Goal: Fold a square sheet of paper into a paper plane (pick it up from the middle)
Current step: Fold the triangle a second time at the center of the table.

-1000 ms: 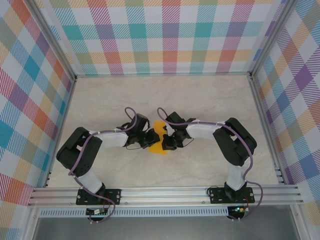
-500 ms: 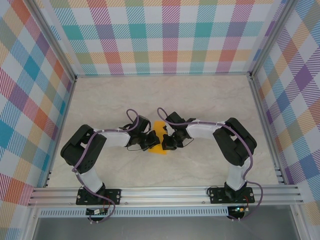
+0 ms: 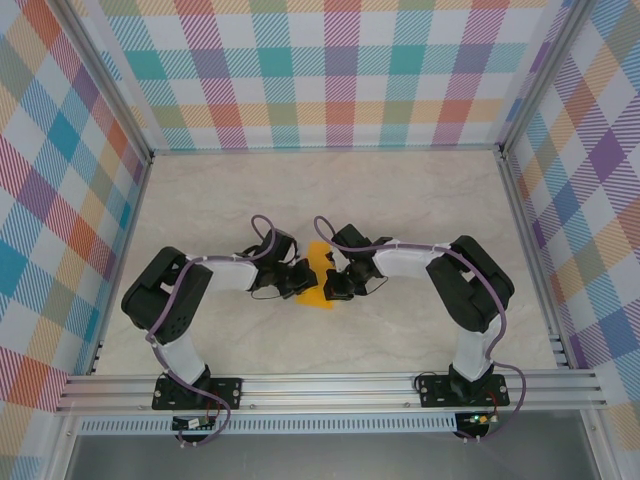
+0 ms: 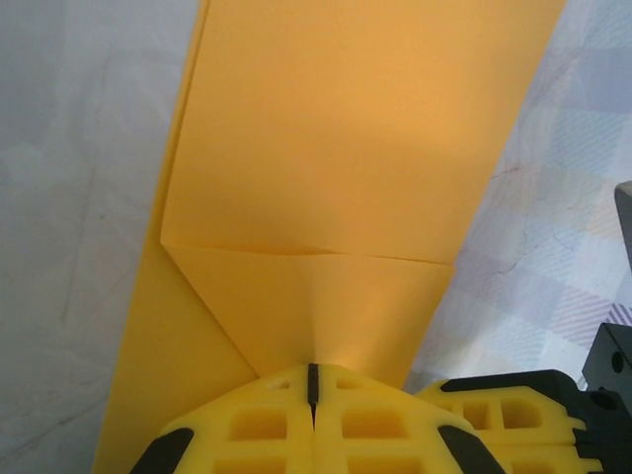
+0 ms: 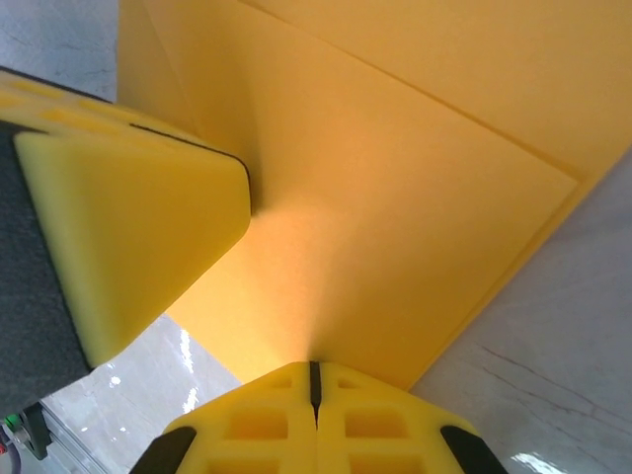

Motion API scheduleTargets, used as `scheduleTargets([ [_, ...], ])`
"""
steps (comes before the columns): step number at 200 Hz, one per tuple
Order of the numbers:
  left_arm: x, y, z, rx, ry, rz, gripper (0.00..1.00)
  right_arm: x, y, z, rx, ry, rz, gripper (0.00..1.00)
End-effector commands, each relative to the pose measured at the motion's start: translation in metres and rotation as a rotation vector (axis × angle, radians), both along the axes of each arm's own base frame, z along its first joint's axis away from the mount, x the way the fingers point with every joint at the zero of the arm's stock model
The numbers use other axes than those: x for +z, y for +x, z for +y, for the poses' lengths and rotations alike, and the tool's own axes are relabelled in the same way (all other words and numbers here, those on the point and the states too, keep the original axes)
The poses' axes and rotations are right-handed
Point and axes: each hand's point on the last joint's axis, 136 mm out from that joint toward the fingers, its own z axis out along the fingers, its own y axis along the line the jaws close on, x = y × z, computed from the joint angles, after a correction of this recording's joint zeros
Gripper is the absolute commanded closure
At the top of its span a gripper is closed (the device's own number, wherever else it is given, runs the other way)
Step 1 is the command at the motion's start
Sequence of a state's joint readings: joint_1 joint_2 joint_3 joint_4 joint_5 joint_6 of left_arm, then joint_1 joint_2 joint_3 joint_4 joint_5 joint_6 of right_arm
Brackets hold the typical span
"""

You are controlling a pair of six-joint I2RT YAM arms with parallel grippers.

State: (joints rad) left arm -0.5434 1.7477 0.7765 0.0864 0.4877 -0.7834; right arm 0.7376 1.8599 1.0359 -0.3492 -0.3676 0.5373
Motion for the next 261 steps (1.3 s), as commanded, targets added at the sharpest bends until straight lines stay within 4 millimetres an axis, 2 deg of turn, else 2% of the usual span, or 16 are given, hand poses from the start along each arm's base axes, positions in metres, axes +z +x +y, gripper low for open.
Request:
scheduleTargets([
  [1,-0.020,0.031,0.031,0.090,0.080,-0.075,0.95,-0.047,-0.036,-0.048,0.005,-0.220,0.124,0.99],
  [63,-0.015,0.046,0.053,0.135,0.086,-0.088,0.95,-0.050,-0.038,-0.051,0.004,-0.233,0.126,0.99],
  [86,-0.014,0.051,0.055,0.135,0.096,-0.093,0.95,-0.049,-0.037,-0.051,0.003,-0.232,0.124,0.99],
  [119,-0.001,0.063,0.057,0.136,0.116,-0.126,0.95,-0.045,-0.034,-0.048,-0.007,-0.222,0.115,0.99],
  [149,0.007,0.073,0.061,0.132,0.163,-0.150,0.95,-0.035,-0.028,-0.040,-0.019,-0.187,0.092,0.99],
  [166,0.014,0.075,0.062,0.145,0.161,-0.161,0.93,-0.020,-0.016,-0.026,-0.033,-0.121,0.058,0.98],
  [193,0.023,0.065,0.064,0.172,0.130,-0.151,0.84,0.028,0.013,0.006,-0.073,0.031,-0.043,0.93],
  [214,0.029,0.050,0.064,0.189,0.084,-0.129,0.73,0.054,0.028,0.013,-0.096,0.079,-0.120,0.85],
  [228,0.031,0.040,0.062,0.185,0.052,-0.107,0.64,0.056,0.035,0.009,-0.108,0.048,-0.148,0.85],
  [261,0.036,0.026,0.063,0.219,0.010,-0.085,0.58,0.047,0.048,-0.001,-0.145,-0.013,-0.172,0.83],
])
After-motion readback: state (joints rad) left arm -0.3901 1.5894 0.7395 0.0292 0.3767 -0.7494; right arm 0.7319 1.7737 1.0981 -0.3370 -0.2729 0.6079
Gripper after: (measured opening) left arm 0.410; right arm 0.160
